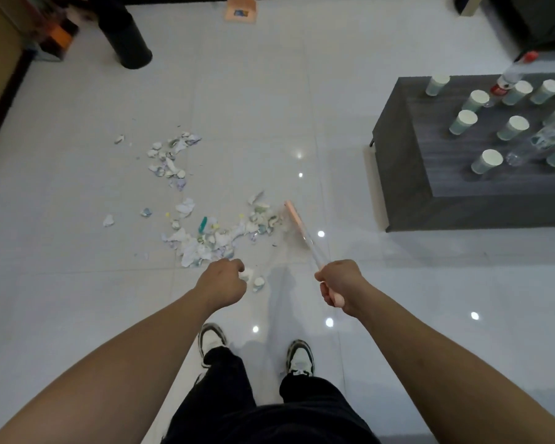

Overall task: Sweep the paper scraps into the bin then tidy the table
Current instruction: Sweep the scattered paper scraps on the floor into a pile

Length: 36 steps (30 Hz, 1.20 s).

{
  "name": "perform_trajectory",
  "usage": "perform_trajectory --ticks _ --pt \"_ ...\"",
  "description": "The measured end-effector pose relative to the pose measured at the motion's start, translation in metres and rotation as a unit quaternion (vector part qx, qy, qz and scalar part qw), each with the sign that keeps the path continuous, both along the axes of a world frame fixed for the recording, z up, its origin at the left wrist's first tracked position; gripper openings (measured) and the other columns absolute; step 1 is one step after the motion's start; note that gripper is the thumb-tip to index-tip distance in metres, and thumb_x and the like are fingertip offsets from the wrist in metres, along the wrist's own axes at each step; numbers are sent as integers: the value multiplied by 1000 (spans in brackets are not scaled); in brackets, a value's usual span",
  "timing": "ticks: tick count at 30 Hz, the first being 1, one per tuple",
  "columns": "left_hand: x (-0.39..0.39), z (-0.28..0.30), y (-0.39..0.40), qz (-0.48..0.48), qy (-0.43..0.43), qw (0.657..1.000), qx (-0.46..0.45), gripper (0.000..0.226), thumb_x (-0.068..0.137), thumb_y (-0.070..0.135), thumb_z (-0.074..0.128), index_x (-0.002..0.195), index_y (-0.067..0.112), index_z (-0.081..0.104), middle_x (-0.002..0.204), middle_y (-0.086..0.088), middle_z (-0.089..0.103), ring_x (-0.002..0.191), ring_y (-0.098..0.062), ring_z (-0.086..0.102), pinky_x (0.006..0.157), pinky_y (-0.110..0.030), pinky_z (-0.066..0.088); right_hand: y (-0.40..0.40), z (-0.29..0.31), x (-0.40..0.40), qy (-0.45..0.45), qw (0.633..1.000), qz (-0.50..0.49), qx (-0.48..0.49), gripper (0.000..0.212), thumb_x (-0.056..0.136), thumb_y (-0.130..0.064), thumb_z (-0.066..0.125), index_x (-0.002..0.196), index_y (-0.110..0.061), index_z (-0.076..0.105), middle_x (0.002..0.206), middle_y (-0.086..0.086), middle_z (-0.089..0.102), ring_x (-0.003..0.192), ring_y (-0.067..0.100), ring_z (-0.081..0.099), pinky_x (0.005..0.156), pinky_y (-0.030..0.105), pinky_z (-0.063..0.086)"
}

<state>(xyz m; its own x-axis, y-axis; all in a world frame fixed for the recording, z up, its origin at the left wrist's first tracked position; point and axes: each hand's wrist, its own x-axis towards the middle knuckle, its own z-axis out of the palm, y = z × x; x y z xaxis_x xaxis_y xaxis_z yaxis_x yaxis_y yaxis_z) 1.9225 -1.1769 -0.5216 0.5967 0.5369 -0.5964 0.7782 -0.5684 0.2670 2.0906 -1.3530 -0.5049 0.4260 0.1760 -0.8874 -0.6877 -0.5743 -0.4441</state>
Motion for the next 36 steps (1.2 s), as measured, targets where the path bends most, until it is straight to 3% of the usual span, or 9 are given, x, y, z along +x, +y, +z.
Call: perform_trajectory --ticks 7,12,18,20,23,28,31,36 --pt "-32 -10 86 40 -4 999 -15 45 87 21 51 132 19 52 129 -9 53 118 -26 49 90 -30 40 76 -20 1 -26 997 -56 -40 10 91 8 50 93 -1 50 72 12 47 48 15 41 35 18 42" --pt "-50 -23 170 54 -9 998 -26 44 86 21 53 130 19 54 123 -8 55 114 -25 51 81 -25 36 160 -29 -31 3 998 -50 -47 25 91 8 50 115 1 51 75 13 49 49 15 44 37 19 44" --pt "-62 -42 256 36 9 998 -45 44 88 22 52 132 20 52 129 -8 54 119 -24 48 84 -25 35 262 -25 -72 72 994 -80 15 7 91 5 54 98 1 54 66 9 45 35 11 42 34 17 34" --pt "-64 -45 277 27 9 999 -46 45 88 24 51 133 20 52 132 -8 53 121 -25 47 88 -27 36 282 -20 -75 108 988 -92 54 6 94 0 52 99 -2 50 61 6 41 36 8 37 32 16 30" --pt "-66 -46 300 11 7 999 -52 45 87 23 52 132 19 52 132 -10 53 120 -26 49 83 -26 35 301 -7 -82 149 978 -111 93 8 97 -5 51 104 -5 48 63 4 37 43 6 30 33 13 24" --pt "-65 -45 319 -4 -5 999 -49 45 86 20 51 131 19 53 134 -10 52 119 -26 50 81 -24 36 313 -1 -115 42 997 -55 41 10 91 2 56 98 -4 60 63 7 43 38 10 39 35 17 29" --pt "-66 -43 321 -39 -20 998 -37 44 87 22 51 130 19 54 132 -9 54 117 -26 51 79 -25 35 298 -5 -131 -18 998 -56 18 11 88 4 54 84 -5 53 59 6 40 40 15 37 38 19 32" --pt "-87 -41 314 -107 -14 994 -28 43 88 23 50 130 19 54 134 -10 53 117 -27 50 79 -26 35 255 -22 -169 -16 984 -171 -45 15 90 7 50 81 -5 52 62 8 42 43 17 38 40 18 34"
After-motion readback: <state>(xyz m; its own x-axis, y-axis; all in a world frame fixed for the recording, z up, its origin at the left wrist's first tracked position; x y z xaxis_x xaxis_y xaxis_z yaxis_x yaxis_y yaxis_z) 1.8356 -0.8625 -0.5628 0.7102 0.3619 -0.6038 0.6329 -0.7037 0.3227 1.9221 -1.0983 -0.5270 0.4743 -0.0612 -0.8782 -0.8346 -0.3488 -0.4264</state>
